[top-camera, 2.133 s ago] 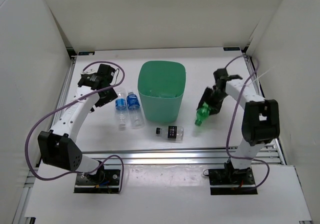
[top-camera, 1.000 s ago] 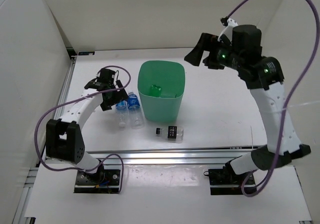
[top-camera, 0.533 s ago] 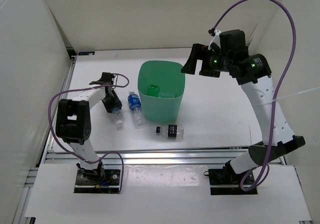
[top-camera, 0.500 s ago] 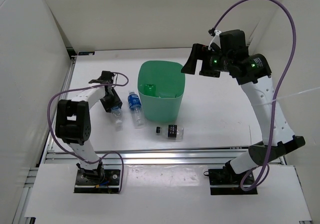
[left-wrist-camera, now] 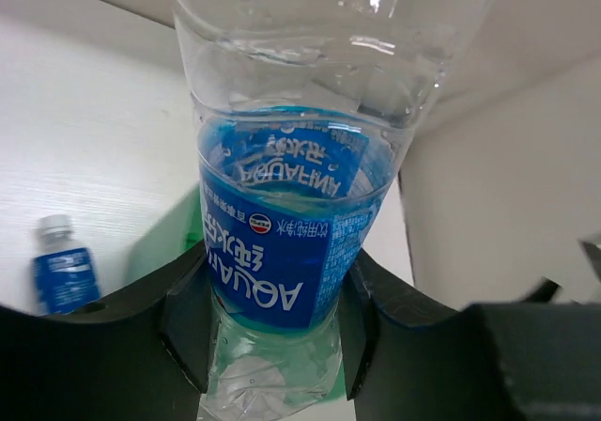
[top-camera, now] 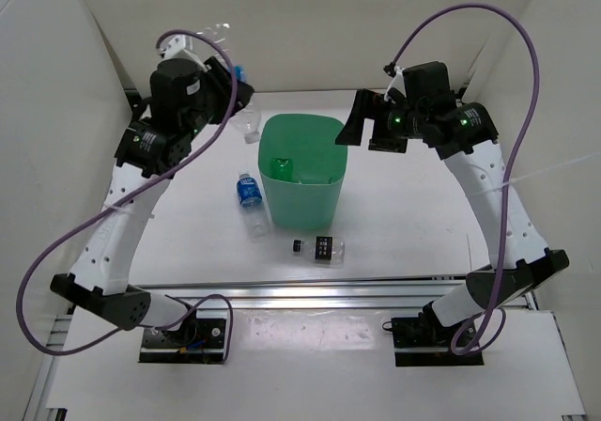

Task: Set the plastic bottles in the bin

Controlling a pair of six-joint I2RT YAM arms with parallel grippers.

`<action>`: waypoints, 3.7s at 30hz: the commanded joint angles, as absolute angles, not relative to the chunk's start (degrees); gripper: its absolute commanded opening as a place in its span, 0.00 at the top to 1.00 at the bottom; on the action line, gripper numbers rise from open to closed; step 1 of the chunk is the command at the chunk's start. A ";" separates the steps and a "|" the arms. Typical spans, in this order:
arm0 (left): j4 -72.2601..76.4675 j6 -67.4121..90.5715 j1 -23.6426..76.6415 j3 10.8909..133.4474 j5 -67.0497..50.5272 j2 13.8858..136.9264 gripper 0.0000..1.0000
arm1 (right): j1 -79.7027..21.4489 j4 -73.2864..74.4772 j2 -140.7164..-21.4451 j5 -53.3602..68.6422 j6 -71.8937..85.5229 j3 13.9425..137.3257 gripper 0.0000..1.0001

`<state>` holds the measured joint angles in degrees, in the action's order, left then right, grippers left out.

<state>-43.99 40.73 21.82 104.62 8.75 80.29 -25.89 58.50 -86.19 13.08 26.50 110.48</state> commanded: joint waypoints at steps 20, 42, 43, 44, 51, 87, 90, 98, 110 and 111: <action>-39.04 39.11 25.43 82.39 17.01 72.54 0.00 | -22.85 54.05 -76.03 11.34 29.00 96.59 0.00; -26.63 27.33 6.76 74.36 -27.24 102.47 0.00 | -21.18 58.01 -77.34 15.12 26.28 98.53 0.00; -26.63 26.81 6.77 74.36 -28.12 104.22 0.00 | -20.57 58.01 -77.34 15.12 26.28 98.53 0.00; -26.63 26.81 7.55 74.36 -28.65 104.93 0.00 | -20.57 58.01 -77.34 15.12 26.28 98.53 0.00; -26.63 26.81 8.88 68.74 -28.65 107.23 0.25 | -20.04 58.01 -77.87 15.12 26.28 98.00 0.00; -45.88 28.56 35.95 119.26 20.64 94.23 0.01 | -19.51 51.77 -71.20 12.40 28.48 86.57 0.00; -46.93 31.36 33.24 118.05 24.78 88.01 0.01 | -24.66 50.55 -68.74 8.28 26.73 90.96 0.00; -47.46 37.35 19.53 88.19 25.49 68.92 0.01 | -55.74 46.68 -68.20 -9.90 4.51 80.70 0.00; -53.43 42.89 11.51 78.22 19.07 64.60 0.01 | -72.25 30.62 -82.96 -22.68 -8.08 61.10 0.11; -53.44 42.89 11.51 78.22 17.77 64.60 0.01 | -72.25 29.54 -83.66 -22.68 -8.09 60.04 0.11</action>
<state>-52.62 41.45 12.03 77.67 20.38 66.57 -72.60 37.50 -84.27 -18.98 -4.34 61.84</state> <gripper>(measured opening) 0.994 0.896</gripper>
